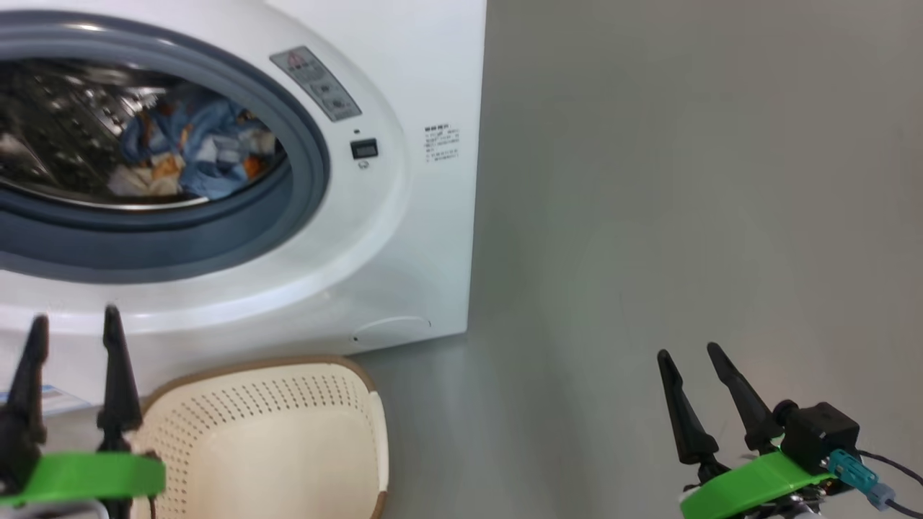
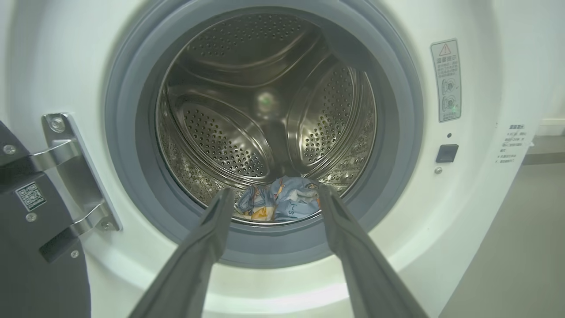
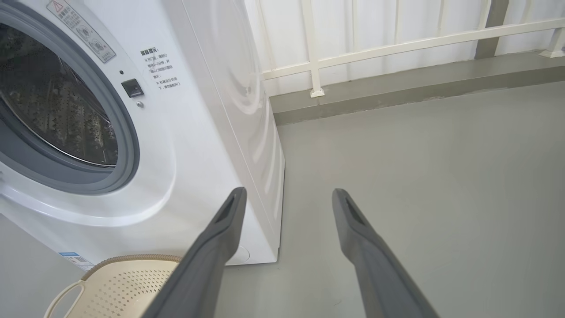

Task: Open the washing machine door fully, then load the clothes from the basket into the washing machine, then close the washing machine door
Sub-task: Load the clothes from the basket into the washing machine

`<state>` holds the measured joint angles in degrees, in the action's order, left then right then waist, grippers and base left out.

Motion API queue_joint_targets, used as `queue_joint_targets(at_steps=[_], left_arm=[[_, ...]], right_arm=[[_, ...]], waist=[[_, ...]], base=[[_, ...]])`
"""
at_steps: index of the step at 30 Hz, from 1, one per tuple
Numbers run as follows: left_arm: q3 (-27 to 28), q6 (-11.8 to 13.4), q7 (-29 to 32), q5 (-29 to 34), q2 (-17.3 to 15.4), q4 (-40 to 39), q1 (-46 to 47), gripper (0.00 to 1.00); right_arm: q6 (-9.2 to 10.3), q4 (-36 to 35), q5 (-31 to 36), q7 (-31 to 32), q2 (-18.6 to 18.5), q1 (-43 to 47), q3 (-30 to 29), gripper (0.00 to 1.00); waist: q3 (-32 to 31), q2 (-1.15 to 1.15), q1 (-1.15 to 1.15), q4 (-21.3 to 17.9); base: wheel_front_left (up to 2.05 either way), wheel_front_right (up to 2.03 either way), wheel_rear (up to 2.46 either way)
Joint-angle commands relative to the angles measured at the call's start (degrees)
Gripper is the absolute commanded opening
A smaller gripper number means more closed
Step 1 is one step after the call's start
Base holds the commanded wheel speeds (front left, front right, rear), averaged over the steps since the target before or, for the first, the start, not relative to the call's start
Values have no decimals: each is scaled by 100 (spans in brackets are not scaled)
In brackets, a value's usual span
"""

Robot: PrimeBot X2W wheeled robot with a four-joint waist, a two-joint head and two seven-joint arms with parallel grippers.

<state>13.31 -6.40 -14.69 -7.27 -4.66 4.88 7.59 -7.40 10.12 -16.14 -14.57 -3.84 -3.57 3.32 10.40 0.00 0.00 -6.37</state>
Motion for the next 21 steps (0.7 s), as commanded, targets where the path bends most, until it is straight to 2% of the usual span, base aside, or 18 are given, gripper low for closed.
queue_joint_targets(at_steps=[1,9,21], left_arm=[[180,-8,-30,58,-95,-199,-70,100],[242,45,-30,107,49,-483,-862,100],[87,326,-30,-42,168,-765,-1718,100]], right_arm=[[-9,-125,57,-42,-59,43,114,100],[-9,-107,60,-43,-186,291,78,100],[-9,-260,152,-43,-206,486,20,100]], waist=[[-261,0,0,69],[-668,0,0,48],[-888,0,0,66]], base=[[0,0,0],[0,0,0],[0,0,0]])
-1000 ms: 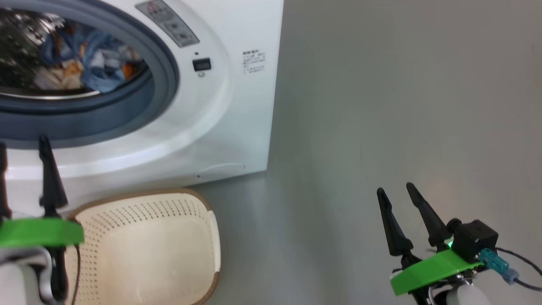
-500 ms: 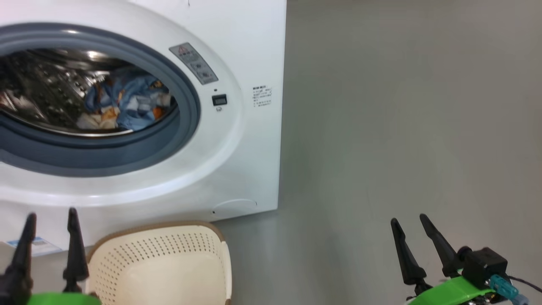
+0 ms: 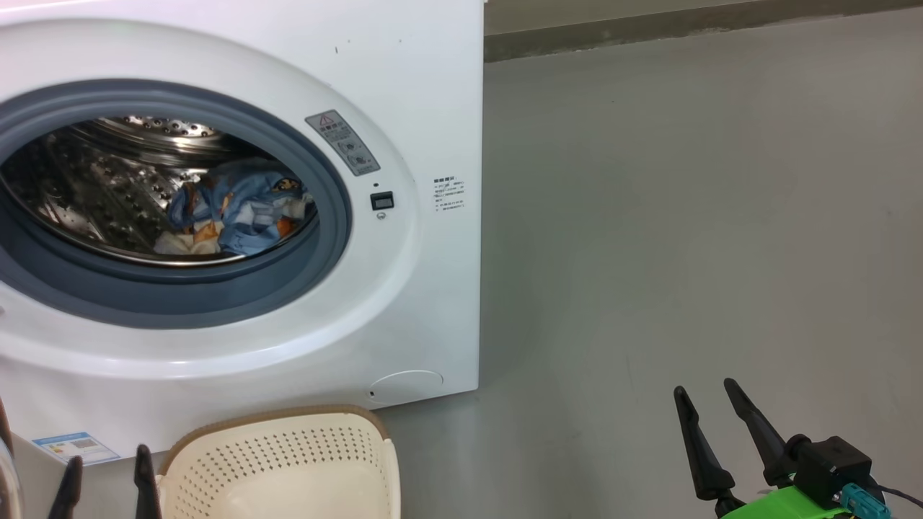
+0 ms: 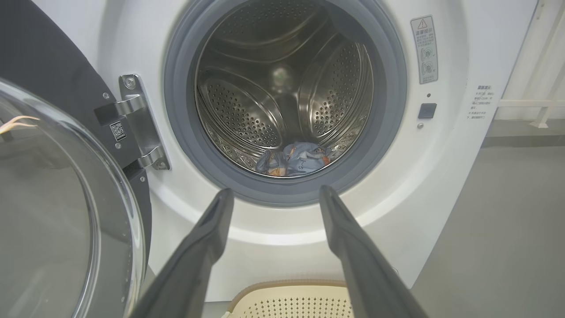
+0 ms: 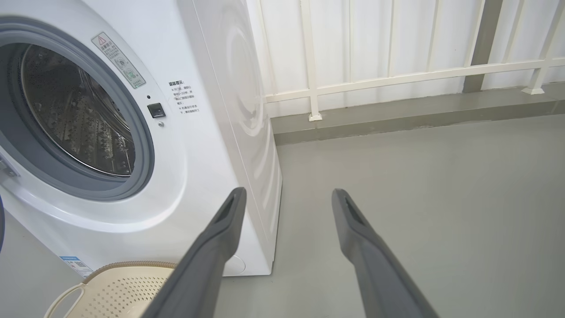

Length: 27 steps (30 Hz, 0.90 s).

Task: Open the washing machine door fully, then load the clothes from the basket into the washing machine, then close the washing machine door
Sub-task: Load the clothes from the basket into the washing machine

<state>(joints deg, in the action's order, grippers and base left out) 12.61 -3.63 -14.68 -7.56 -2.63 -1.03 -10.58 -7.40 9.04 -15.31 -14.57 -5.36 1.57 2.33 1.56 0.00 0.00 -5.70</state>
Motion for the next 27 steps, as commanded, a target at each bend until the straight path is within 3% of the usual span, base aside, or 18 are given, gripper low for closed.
queue_joint_targets(at_steps=[1,18,27], left_arm=[[135,76,-31,-12,-34,-179,52,100],[-100,385,-32,-156,-26,-192,-107,100],[-112,413,-32,-158,-25,-173,-7,100]], right_arm=[[-9,-175,96,-43,-55,-24,129,100],[-9,-296,189,-43,-55,-43,127,100],[-9,-294,208,-43,-25,-86,121,100]], waist=[[-11,0,0,-2],[5,0,0,0],[64,0,0,25]], base=[[0,0,0],[0,0,0],[0,0,0]])
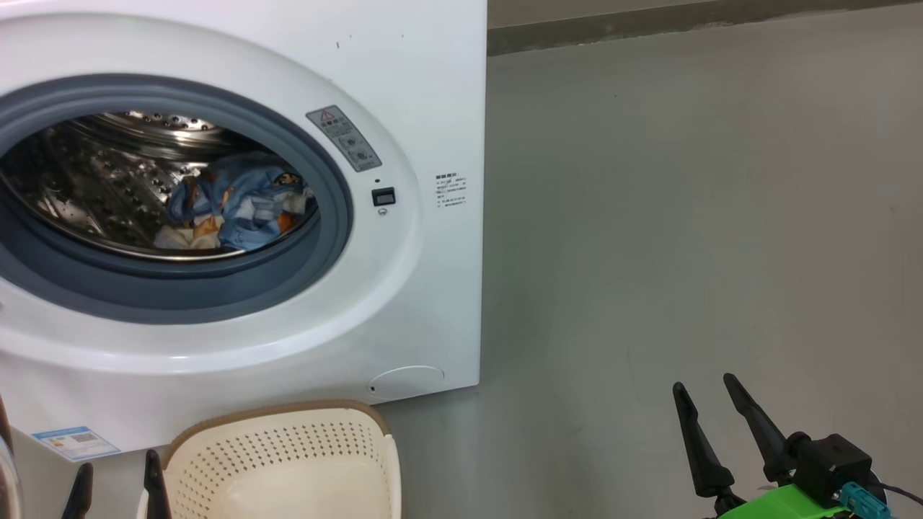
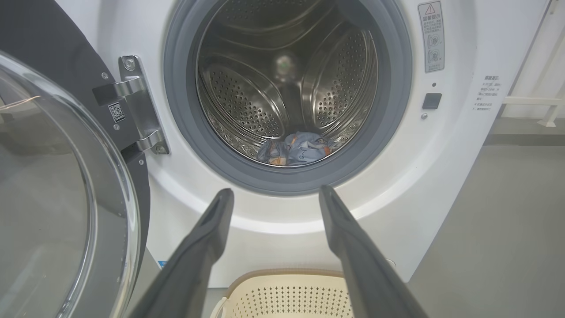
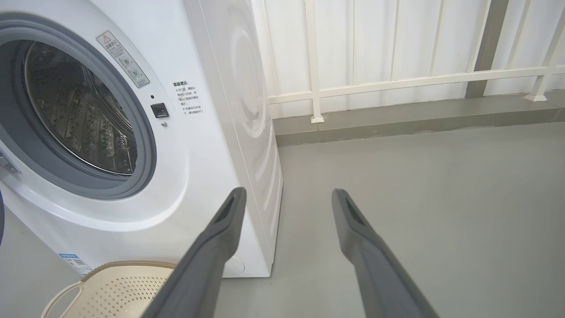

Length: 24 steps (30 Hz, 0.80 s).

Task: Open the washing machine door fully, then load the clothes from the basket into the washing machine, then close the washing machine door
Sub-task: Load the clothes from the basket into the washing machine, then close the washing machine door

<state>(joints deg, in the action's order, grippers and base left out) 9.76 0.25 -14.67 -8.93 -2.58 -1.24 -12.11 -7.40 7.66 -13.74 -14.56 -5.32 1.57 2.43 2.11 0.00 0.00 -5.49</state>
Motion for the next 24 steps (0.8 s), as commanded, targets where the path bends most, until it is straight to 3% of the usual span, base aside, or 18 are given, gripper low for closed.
queue_joint_targets(at_steps=[1,24], left_arm=[[170,26,-33,-22,-31,-150,160,100],[119,49,-33,-27,-30,-110,218,100]], right_arm=[[-9,-157,50,-44,-27,-93,106,100],[-9,-76,27,-44,-1,-121,78,100]], waist=[[18,0,0,9],[4,0,0,66]], base=[[0,0,0],[0,0,0]])
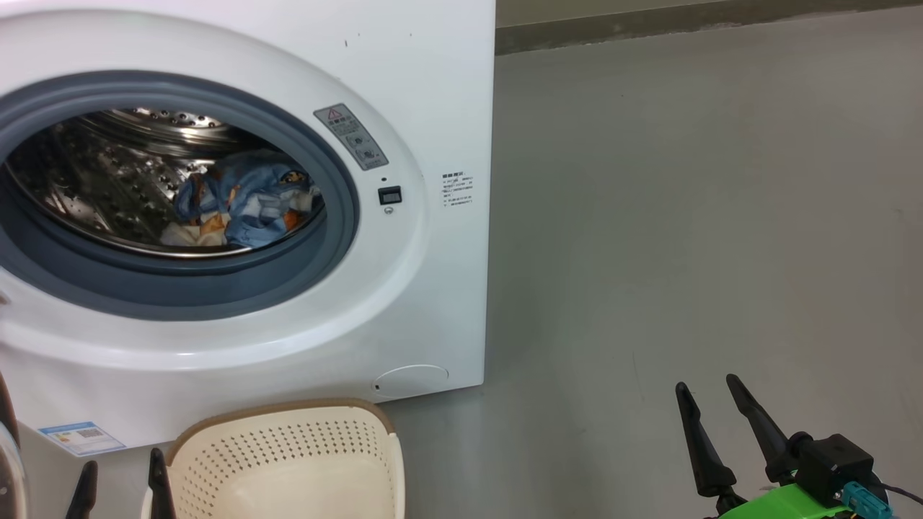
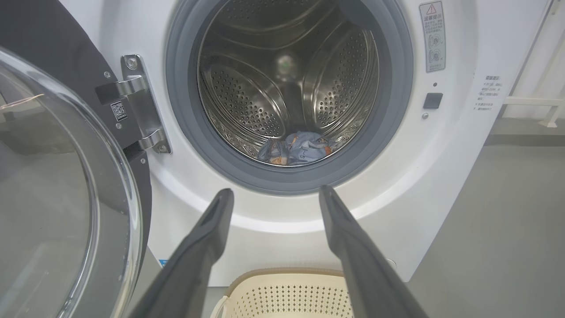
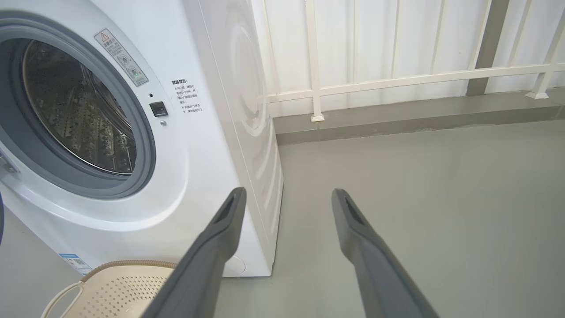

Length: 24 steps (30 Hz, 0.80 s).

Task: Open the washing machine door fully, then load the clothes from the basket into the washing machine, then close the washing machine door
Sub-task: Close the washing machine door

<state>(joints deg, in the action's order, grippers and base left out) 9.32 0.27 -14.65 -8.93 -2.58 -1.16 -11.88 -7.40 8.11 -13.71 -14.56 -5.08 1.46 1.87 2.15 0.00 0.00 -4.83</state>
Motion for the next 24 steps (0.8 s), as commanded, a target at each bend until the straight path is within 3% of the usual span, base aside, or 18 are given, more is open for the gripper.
queue_joint_targets(at_steps=[1,24], left_arm=[[161,44,-35,-28,-30,-115,197,100],[176,-4,-35,4,-30,25,292,100]], right_arm=[[-9,-122,23,-44,-27,-111,133,100],[-9,-95,-7,-44,-21,-115,149,100]], waist=[[1,0,0,4],[22,0,0,33]], base=[[0,0,0],[-11,11,0]])
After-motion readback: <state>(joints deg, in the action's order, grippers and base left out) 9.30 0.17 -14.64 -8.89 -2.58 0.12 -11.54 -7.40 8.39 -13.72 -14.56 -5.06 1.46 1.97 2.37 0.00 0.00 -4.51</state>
